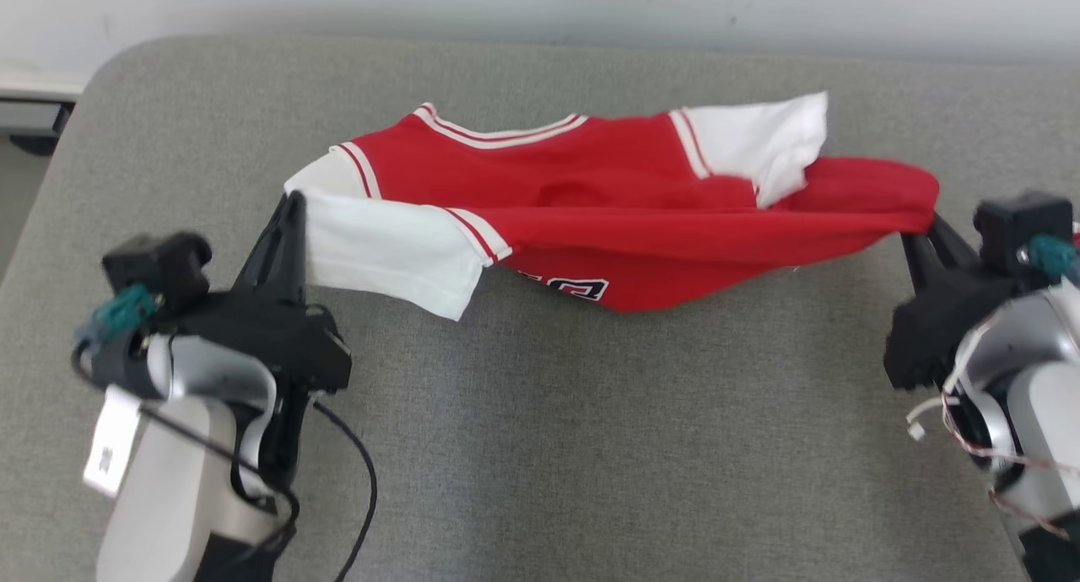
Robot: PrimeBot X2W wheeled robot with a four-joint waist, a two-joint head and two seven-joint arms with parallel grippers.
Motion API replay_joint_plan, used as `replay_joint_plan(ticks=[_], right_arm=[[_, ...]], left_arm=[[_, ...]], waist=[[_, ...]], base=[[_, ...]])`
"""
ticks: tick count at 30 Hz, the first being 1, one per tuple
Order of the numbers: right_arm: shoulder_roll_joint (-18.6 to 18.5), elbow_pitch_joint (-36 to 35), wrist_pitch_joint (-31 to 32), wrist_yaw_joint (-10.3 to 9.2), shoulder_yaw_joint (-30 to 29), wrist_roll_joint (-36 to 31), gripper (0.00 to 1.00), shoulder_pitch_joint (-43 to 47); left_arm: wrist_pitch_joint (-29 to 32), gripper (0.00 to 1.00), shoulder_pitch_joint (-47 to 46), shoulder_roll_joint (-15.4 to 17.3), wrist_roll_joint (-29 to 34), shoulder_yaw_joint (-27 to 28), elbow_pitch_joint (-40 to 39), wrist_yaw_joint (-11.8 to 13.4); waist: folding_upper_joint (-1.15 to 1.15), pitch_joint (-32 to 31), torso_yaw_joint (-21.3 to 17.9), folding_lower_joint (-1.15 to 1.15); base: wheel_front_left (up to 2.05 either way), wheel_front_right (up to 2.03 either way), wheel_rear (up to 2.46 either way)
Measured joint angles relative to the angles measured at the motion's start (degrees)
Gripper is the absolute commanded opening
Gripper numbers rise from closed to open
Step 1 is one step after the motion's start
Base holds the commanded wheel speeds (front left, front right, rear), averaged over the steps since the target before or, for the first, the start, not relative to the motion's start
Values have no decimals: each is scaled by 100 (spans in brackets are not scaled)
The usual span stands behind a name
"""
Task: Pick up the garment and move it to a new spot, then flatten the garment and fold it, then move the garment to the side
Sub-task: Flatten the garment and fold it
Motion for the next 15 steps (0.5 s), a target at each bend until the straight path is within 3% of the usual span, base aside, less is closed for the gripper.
replay_joint_plan(ticks=[7, 15], right_arm=[[-90, -1088, 386, -185, -296, 13, 0, 1340], [-123, -1873, 929, -240, -524, 196, 0, 2192]], left_arm=[[-314, 0, 1233, -11, 18, 23, -927, 343], [-211, 0, 1887, -30, 21, -323, -1389, 347]], waist=[[-1, -444, -112, -2], [-1, -635, -193, -2]], base=[[0, 0, 0], [0, 0, 0]])
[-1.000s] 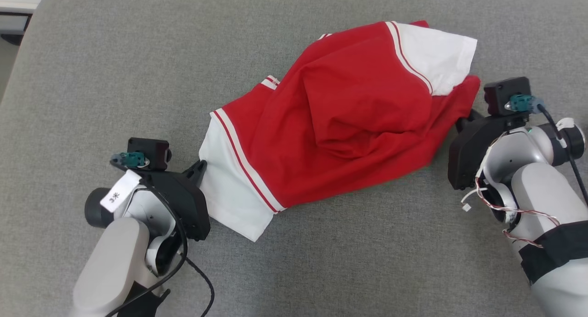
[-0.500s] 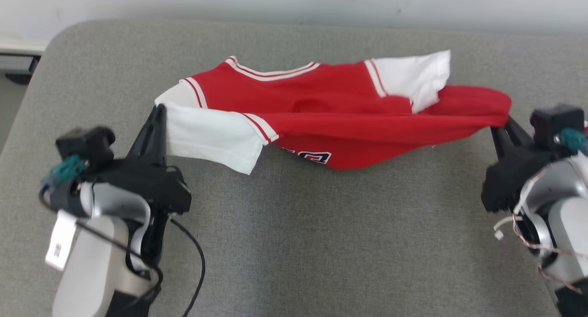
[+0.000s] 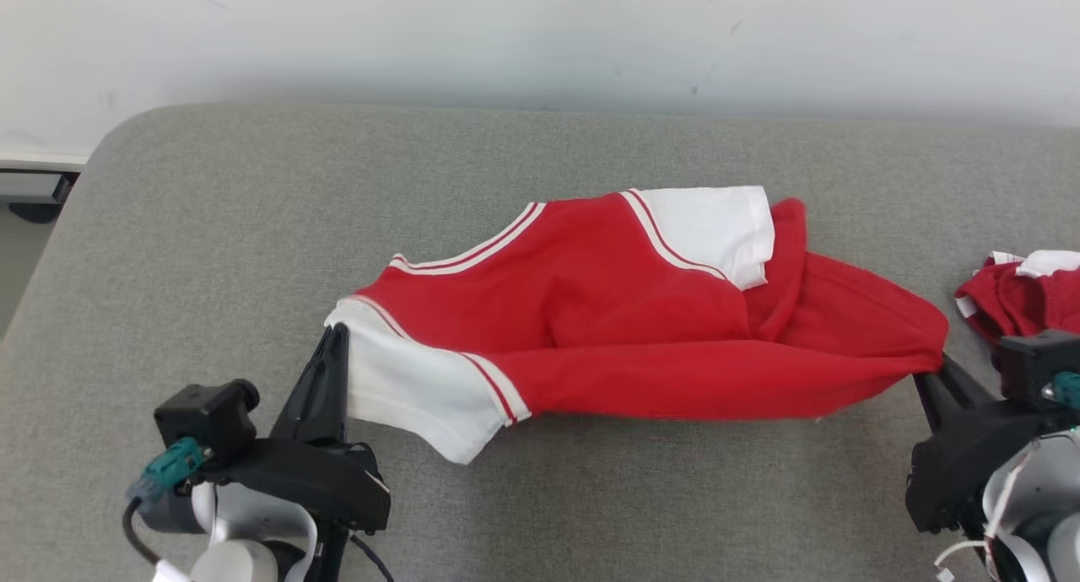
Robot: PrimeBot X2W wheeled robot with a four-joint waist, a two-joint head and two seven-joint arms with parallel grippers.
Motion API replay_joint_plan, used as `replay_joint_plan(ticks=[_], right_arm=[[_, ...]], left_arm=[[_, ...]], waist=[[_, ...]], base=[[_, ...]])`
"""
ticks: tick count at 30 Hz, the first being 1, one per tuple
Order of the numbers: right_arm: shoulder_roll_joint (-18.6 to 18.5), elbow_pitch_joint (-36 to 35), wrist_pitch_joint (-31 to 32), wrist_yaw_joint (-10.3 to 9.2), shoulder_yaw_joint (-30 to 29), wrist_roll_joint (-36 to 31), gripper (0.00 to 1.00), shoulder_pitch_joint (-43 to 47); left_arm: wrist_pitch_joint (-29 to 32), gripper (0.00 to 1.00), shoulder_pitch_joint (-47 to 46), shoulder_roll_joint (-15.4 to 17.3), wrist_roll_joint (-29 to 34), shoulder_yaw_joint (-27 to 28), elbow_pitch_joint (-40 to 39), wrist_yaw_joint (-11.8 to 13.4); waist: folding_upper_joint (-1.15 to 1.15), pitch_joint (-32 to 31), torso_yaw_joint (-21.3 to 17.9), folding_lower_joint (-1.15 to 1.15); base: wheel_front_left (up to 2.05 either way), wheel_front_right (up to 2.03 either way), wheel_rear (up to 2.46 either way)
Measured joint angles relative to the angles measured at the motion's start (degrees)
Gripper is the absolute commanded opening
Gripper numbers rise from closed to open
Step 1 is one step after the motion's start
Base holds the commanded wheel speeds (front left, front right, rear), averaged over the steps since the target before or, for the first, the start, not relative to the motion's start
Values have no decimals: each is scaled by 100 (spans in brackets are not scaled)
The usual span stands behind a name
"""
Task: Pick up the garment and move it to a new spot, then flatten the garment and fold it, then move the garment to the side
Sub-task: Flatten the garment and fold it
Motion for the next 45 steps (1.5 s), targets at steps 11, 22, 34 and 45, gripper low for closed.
replay_joint_plan(ticks=[11, 22, 34, 45], right_arm=[[46, -1327, 759, -94, -762, 64, 0, 1152], [125, -456, 1759, -94, -314, 328, 0, -961], [88, 866, 2081, -65, -87, 331, 100, -2335], [118, 1315, 1022, -45, -203, 12, 100, -2521]], left_arm=[[181, 0, 745, 7, 8, 147, -1047, 199], [702, 0, -621, -36, 157, 108, -299, 250], [821, 100, -1814, -147, 324, -11, 915, 296], [8, 100, -1809, -145, 460, 304, 1250, 344]], waist=[[0, 67, 100, 0], [1, 619, 15, 2], [2, 1309, 14, 3], [1, 1019, 31, 2]], base=[[0, 0, 0], [0, 0, 0], [0, 0, 0], [0, 0, 0]])
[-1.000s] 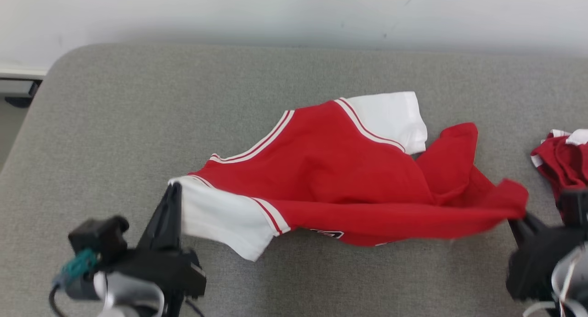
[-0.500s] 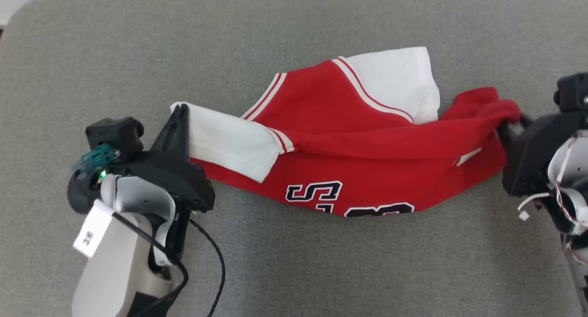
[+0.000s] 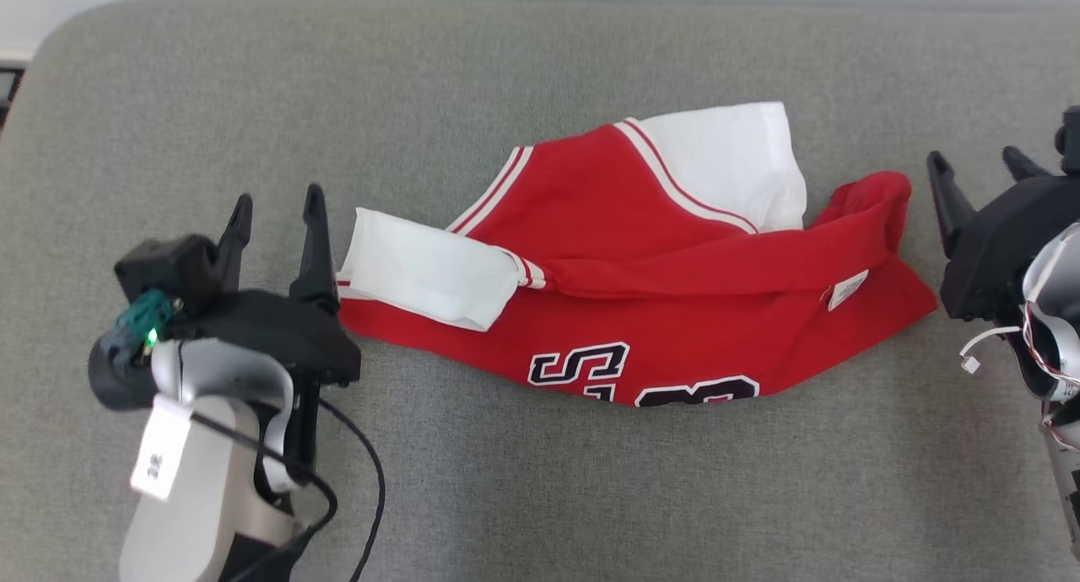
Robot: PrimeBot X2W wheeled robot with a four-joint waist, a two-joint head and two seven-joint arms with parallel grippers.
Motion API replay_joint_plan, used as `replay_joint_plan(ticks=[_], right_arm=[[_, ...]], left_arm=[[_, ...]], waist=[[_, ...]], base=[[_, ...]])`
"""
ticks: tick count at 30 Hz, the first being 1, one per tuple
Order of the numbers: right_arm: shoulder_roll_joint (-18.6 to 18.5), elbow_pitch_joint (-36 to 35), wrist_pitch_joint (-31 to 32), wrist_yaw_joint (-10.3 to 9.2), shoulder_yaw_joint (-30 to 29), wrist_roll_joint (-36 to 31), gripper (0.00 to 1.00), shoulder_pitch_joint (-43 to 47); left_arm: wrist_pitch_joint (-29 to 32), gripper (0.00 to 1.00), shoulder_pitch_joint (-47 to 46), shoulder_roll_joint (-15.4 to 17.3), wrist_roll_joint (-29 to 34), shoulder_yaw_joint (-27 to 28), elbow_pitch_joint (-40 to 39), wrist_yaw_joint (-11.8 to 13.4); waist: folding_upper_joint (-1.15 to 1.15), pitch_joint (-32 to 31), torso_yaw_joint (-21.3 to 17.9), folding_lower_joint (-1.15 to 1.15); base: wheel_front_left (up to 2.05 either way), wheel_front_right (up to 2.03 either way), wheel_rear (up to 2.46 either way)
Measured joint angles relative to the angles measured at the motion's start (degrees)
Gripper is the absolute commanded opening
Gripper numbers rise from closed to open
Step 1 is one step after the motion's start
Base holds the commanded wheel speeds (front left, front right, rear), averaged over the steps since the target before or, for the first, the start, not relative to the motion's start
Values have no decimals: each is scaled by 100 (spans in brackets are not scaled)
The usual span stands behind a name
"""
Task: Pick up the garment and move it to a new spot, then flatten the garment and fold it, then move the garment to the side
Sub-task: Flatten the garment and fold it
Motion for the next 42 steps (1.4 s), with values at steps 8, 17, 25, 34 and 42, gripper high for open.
replay_joint_plan(ticks=[8, 17, 25, 34, 42], right_arm=[[346, -49, -1067, -32, -254, -165, 100, 771], [761, -235, -2126, -49, -365, -226, 100, 1751], [1015, -308, -2825, -51, -443, -226, 100, 2665], [1082, -407, -3238, 10, -318, -225, 100, 3192], [1148, -299, -3478, 137, -285, -180, 100, 3298]], left_arm=[[-570, 100, 953, 274, 282, 112, -220, 2], [-673, 100, 2119, 580, 346, 308, -542, 2], [-759, 100, 2883, 714, 335, 242, -1146, -51], [-641, 100, 3483, 792, 265, 79, -1553, -246], [-453, 100, 3805, 738, 230, -42, -1590, -258]], waist=[[0, -538, -46, -1], [-1, -1245, -196, -2], [-1, -1877, -353, -3], [-2, -2150, -645, -2], [-1, -2173, -853, -1]], base=[[0, 0, 0], [0, 0, 0], [0, 0, 0], [0, 0, 0], [0, 0, 0]])
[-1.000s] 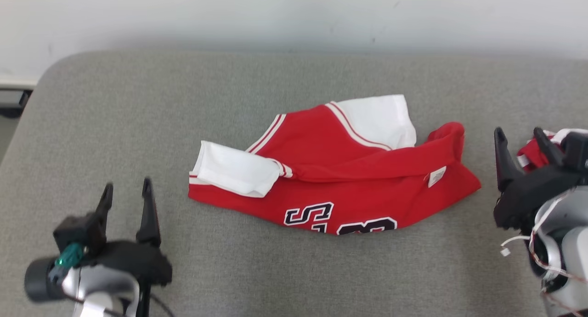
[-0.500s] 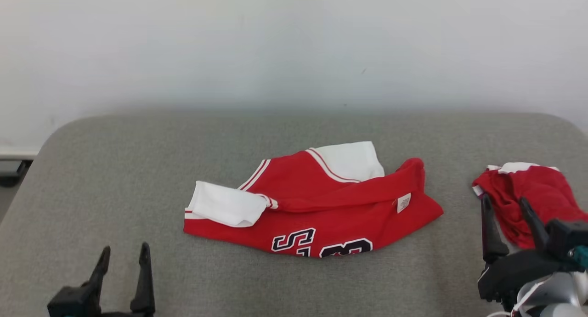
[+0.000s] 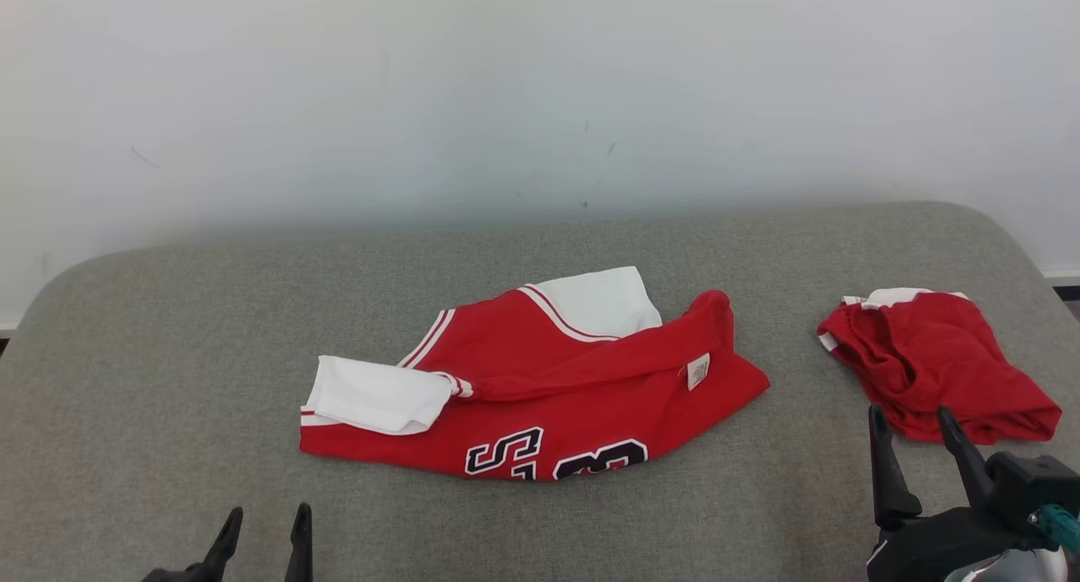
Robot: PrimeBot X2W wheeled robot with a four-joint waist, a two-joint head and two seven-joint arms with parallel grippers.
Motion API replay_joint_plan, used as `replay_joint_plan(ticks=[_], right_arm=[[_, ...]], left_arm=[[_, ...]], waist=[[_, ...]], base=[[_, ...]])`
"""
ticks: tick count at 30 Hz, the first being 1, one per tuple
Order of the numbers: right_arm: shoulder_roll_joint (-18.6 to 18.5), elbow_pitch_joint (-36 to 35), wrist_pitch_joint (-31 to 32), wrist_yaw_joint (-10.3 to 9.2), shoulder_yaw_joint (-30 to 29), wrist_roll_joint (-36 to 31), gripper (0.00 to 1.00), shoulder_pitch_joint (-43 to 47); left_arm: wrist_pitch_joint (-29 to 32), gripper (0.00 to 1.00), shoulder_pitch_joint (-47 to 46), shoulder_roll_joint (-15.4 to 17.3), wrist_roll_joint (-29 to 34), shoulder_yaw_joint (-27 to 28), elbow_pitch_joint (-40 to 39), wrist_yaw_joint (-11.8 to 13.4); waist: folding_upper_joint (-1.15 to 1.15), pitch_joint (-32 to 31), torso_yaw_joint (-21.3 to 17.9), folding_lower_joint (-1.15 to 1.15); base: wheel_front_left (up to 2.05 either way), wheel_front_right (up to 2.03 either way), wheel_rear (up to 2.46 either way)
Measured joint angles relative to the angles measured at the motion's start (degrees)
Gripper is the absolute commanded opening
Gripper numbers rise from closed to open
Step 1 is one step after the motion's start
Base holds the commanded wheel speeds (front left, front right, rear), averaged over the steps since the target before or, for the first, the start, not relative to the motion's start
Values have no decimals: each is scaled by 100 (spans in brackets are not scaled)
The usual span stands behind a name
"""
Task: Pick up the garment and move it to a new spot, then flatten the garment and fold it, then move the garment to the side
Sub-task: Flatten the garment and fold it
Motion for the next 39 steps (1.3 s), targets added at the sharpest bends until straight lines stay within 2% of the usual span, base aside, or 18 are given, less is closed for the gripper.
replay_joint_plan(ticks=[11, 30, 36, 39], right_arm=[[-56, 120, -143, 118, 56, -1, 100, -4], [-149, 282, -130, 152, 146, -59, 100, 18], [-266, 341, 336, 230, 243, -59, 100, -80], [-456, 380, 649, 358, 322, -68, 100, -428]], left_arm=[[143, 100, -14, 20, 16, 8, -157, 7], [556, 100, 7, -34, -4, -9, -344, 60], [1083, 100, -133, -88, -220, 20, -280, 57], [1451, 100, -522, -80, -352, -1, -143, 1]], waist=[[0, 17, 29, 0], [1, 130, 57, 0], [1, 309, 81, 1], [1, 444, 89, 1]], base=[[0, 0, 0], [0, 0, 0], [0, 0, 0], [0, 0, 0]])
